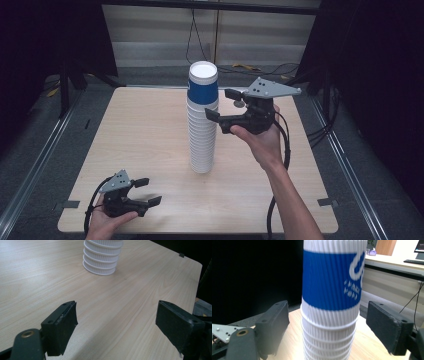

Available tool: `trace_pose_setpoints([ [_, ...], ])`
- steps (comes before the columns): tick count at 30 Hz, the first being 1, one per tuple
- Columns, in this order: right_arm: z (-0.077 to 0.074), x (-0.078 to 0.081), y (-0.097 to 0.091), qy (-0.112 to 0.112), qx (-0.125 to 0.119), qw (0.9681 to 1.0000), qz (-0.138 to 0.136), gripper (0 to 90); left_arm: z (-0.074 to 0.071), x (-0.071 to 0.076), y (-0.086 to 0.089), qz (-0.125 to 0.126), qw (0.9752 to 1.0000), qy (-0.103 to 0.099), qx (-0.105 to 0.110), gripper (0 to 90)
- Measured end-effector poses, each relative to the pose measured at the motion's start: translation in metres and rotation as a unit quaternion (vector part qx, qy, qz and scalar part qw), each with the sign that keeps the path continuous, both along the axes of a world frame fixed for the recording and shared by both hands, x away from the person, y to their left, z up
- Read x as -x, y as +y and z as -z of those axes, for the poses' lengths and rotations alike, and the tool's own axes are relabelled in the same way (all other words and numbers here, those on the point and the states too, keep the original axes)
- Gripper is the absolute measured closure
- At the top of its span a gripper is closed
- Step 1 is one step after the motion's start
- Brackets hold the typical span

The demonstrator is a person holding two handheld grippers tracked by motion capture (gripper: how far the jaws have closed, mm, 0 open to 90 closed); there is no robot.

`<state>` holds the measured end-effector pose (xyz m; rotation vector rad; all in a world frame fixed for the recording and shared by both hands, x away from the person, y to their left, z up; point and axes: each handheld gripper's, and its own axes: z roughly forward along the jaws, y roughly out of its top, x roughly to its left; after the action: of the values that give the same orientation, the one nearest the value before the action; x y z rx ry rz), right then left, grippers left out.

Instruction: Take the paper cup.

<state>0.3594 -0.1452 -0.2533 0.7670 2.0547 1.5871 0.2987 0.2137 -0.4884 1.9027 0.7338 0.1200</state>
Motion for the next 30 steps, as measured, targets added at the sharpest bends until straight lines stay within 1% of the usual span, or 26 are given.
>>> trace_pose_setpoints([
  [2,-0.005,-0.004,0.002,-0.004,0.002,1.0000,0.002,16.7,0.000,0.000,0.000,0.000,1.0000,0.001,0.001,17.2],
  [3,-0.005,-0.004,0.002,-0.004,0.002,1.0000,0.002,16.7,0.000,0.000,0.000,0.000,1.0000,0.001,0.002,17.2],
  [6,-0.012,-0.008,0.005,-0.006,-0.003,1.0000,0.003,15.3,0.001,0.000,0.000,0.001,1.0000,0.002,0.003,17.2],
  [11,-0.016,-0.014,0.009,-0.005,-0.008,1.0000,-0.001,15.2,0.001,0.000,0.000,0.001,1.0000,0.003,0.002,17.2],
  [16,-0.022,-0.020,0.017,-0.007,-0.009,0.9999,0.000,14.8,0.001,-0.001,0.001,0.002,1.0000,0.004,-0.003,17.0],
  [19,-0.025,-0.023,0.020,-0.007,-0.008,0.9999,0.001,15.1,0.002,-0.001,0.001,0.002,1.0000,0.006,-0.001,16.8],
  [21,-0.027,-0.027,0.022,-0.005,-0.003,1.0000,-0.001,15.4,0.001,-0.001,0.001,0.003,1.0000,0.006,-0.005,16.8],
  [22,-0.030,-0.029,0.023,-0.001,-0.004,1.0000,-0.005,15.9,0.001,0.000,0.001,0.004,1.0000,0.006,-0.004,16.9],
  [25,-0.033,-0.031,0.023,0.004,-0.004,0.9999,-0.012,16.0,0.001,0.000,0.001,0.003,1.0000,0.008,-0.004,16.8],
  [27,-0.036,-0.033,0.024,0.008,0.004,0.9999,-0.011,16.1,0.001,-0.001,0.001,0.003,0.9999,0.009,-0.005,16.9],
  [29,-0.037,-0.035,0.025,0.017,0.005,0.9997,-0.017,16.3,0.001,-0.001,0.001,0.004,0.9999,0.009,-0.007,16.9],
  [30,-0.037,-0.037,0.026,0.023,0.012,0.9995,-0.018,16.6,0.001,0.000,0.001,0.005,0.9999,0.008,-0.005,16.9],
])
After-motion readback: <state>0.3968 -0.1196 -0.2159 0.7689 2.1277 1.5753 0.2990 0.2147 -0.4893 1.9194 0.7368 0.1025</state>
